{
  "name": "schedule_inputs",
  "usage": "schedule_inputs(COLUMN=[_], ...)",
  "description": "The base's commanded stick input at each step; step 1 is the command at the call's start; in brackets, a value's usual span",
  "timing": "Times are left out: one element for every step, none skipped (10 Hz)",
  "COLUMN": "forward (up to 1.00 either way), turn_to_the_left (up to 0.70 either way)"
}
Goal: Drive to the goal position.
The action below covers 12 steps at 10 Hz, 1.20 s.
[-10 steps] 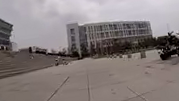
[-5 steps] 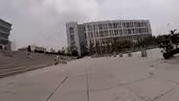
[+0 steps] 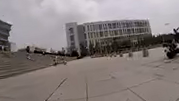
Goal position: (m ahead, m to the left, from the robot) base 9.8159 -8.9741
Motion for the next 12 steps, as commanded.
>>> schedule_inputs(forward=[0.5, 0.5, 0.5, 0.5, 0.5, 0.5, 0.5, 0.5, 0.5, 0.5, 0.5, 0.5], turn_to_the_left=[0.0, 0.0, 0.0, 0.0, 0.0, 0.0, 0.0, 0.0, 0.0, 0.0, 0.0, 0.0])
